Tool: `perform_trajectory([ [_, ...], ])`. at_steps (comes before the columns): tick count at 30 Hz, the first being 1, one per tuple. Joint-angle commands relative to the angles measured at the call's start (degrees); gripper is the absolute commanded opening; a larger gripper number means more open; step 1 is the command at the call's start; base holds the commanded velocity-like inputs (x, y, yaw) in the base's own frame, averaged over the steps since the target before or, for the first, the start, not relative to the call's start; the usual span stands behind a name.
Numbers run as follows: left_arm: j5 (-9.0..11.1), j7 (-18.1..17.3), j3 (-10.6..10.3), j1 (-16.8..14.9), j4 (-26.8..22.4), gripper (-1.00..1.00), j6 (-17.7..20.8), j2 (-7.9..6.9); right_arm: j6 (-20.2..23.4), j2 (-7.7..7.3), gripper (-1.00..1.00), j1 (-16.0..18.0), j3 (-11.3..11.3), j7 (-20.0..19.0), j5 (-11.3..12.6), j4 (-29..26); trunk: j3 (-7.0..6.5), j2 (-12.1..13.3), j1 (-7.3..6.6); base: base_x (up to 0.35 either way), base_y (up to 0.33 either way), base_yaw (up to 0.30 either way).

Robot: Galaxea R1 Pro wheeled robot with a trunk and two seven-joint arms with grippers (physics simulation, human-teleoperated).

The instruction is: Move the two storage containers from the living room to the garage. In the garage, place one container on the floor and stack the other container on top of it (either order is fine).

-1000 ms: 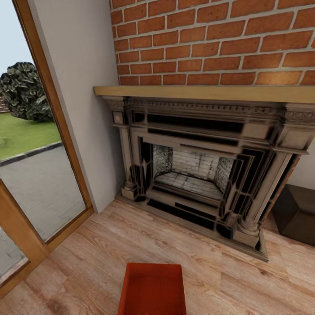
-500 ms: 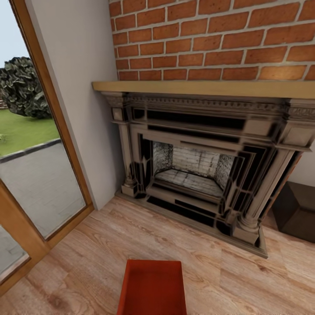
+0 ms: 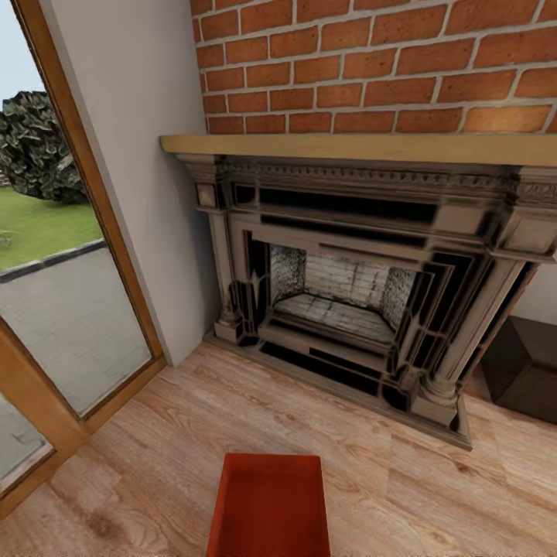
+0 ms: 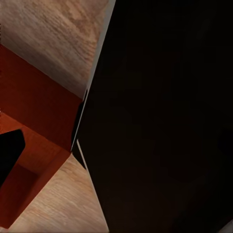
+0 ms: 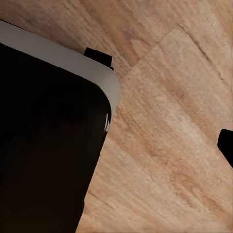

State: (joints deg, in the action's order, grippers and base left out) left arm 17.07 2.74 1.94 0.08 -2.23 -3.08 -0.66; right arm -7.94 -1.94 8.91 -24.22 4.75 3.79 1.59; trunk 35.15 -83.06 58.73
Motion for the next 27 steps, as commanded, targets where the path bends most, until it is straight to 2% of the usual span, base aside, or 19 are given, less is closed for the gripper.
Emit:
perform_trajectory([
  [1, 0.1, 0.1, 0.2, 0.0, -0.1, 1.00, -0.1, -0.01, -0.4, 0.02, 1.00, 0.1, -0.5, 0.1, 0.4, 0.2, 0.14, 0.0, 0.00, 0.000, 0.000, 0.000],
  [27, 0.0, 0.1, 0.1, 0.0, -0.2, 1.00, -0.1, 0.02, -0.5, 0.00, 1.00, 0.1, -0.5, 0.1, 0.5, 0.2, 2.51, 0.0, 0.00, 0.000, 0.000, 0.000],
])
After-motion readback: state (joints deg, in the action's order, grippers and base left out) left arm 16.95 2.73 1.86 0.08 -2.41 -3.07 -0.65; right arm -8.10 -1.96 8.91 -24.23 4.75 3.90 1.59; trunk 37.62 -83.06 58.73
